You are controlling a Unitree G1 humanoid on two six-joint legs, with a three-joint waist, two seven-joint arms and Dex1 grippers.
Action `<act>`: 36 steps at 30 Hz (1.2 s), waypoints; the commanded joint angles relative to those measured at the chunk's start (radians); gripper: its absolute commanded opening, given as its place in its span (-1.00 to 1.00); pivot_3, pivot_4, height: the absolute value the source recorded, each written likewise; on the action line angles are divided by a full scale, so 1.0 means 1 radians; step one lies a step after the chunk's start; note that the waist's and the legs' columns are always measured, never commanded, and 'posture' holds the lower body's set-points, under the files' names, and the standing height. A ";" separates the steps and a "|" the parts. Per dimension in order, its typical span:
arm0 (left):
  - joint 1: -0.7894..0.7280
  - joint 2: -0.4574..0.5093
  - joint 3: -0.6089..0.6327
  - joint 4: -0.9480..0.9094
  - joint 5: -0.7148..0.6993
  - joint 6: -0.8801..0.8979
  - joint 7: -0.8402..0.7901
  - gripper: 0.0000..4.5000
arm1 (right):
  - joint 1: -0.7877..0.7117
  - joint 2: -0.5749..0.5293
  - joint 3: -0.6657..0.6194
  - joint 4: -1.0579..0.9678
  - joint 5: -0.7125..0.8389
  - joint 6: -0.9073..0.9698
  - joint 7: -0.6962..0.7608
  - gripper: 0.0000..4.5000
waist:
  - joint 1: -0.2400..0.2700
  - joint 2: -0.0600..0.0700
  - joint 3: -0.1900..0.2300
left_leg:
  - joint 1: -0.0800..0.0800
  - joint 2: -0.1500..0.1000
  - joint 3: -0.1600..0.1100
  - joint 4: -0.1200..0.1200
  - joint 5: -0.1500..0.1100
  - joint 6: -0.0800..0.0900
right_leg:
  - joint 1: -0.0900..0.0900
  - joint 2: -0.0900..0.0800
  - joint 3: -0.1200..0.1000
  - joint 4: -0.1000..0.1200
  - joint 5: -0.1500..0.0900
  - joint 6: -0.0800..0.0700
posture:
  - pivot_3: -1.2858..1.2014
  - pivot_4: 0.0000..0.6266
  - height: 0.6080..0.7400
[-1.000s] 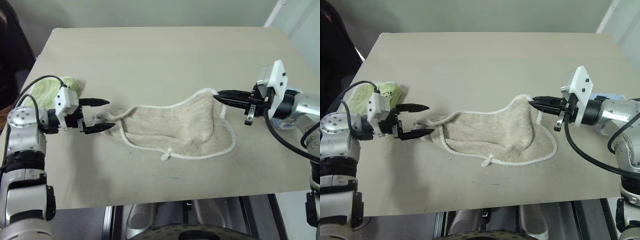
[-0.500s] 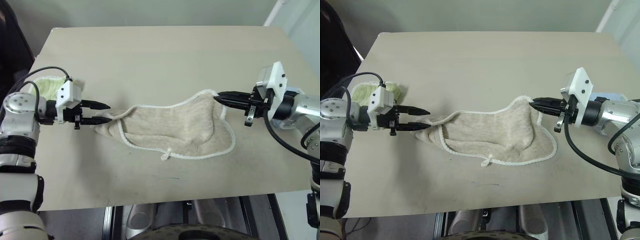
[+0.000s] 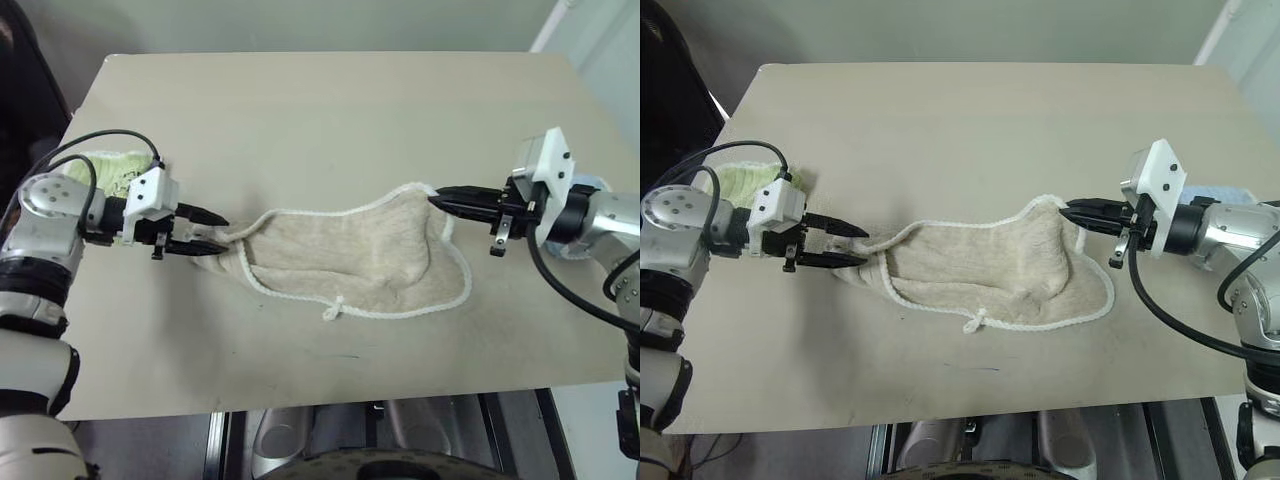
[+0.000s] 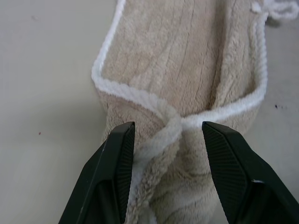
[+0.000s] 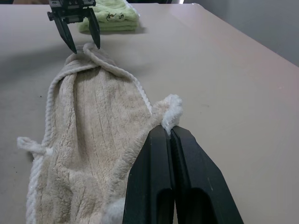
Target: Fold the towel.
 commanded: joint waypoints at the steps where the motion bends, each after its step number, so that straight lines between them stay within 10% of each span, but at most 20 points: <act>1: -0.036 0.015 -0.024 0.009 -0.032 -0.034 -0.058 0.11 | -0.006 -0.010 -0.016 -0.029 -0.001 -0.015 -0.010 -1.00 | 0.001 0.000 0.000 | 0.000 0.000 0.000 0.000 0.000 0.000 | 0.000 0.000 0.000 0.000 0.000 0.000 | 0.03 -0.52 0.44; 7: -0.035 0.023 -0.074 0.017 -0.045 -0.073 -0.058 -0.14 | 0.009 -0.008 -0.016 -0.040 0.001 -0.017 -0.016 -1.00 | 0.000 0.000 0.000 | -0.001 0.000 0.000 0.000 0.002 -0.004 | -0.001 0.000 0.000 0.000 0.000 0.000 | 0.03 -0.52 0.44; 13: -0.048 0.020 -0.098 0.026 -0.051 -0.100 -0.058 -0.98 | 0.005 -0.011 -0.017 -0.031 -0.003 -0.025 -0.013 -1.00 | 0.000 0.000 0.000 | -0.004 0.000 0.000 0.001 0.004 -0.006 | -0.003 0.000 0.000 0.000 0.000 0.001 | 0.03 -0.52 0.44; 27: -0.113 0.000 -0.062 0.099 -0.028 -0.087 -0.058 -0.98 | 0.011 -0.008 -0.020 -0.023 -0.011 -0.038 -0.012 -1.00 | 0.001 0.000 0.000 | -0.009 0.000 0.001 0.002 0.007 -0.007 | -0.007 0.000 -0.001 0.001 0.001 0.002 | 0.03 -0.52 0.44; 36: -0.251 -0.085 0.187 0.333 0.106 0.064 -0.004 -0.98 | -0.015 -0.011 -0.039 0.008 -0.013 -0.043 -0.016 -1.00 | 0.001 0.000 0.000 | -0.009 0.000 0.002 0.002 0.008 -0.007 | -0.007 0.000 -0.001 0.001 0.001 0.002 | 0.03 -0.52 0.44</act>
